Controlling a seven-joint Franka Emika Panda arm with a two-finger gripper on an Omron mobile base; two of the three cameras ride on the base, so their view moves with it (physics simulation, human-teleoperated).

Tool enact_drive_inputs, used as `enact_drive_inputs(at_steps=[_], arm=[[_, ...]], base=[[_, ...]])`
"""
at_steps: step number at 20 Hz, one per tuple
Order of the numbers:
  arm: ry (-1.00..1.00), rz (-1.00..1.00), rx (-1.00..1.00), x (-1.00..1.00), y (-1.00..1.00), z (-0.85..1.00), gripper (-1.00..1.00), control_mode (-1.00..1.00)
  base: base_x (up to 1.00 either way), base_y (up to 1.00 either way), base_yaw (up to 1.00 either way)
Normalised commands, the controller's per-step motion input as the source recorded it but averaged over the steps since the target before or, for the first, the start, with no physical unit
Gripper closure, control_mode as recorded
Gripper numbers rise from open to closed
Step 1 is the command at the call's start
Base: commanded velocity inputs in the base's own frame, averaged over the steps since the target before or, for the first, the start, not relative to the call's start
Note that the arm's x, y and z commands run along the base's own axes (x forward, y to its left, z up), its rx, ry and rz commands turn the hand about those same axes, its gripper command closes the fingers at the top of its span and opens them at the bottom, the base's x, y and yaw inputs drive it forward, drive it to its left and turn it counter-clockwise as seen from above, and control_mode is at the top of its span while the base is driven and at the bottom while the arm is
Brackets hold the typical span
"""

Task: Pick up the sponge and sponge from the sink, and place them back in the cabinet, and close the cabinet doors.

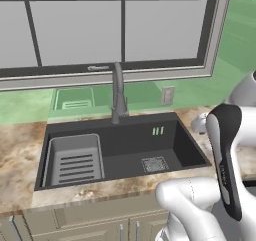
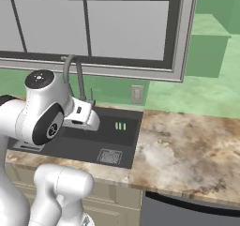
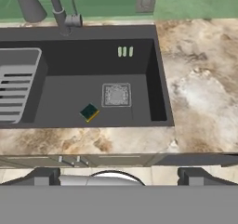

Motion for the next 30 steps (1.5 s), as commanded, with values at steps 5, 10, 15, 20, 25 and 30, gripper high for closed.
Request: enact_drive_inputs(at_steps=[5, 10, 15, 20, 25, 30], arm=[[0.0, 0.0, 0.0, 0.08, 0.0, -0.13, -1.0, -1.0], [0.0, 0.0, 0.0, 0.13, 0.0, -0.13, -1.0, -1.0], [0.02, 0.0, 0.0, 0.16, 0.0, -0.09, -1.0, -1.0], [0.04, 0.0, 0.0, 0.21, 0.0, -0.03, -1.0, -1.0], [0.08, -0.01, 0.0, 0.23, 0.0, 0.0, -1.0, -1.0], [0.09, -0.01, 0.0, 0.2, 0.0, 0.0, -1.0, -1.0]], base=[[0.0, 0.0, 0.0], [0.0, 0.0, 0.0], [0.0, 0.0, 0.0], [0.0, 0.0, 0.0], [0.0, 0.0, 0.0], [0.0, 0.0, 0.0]])
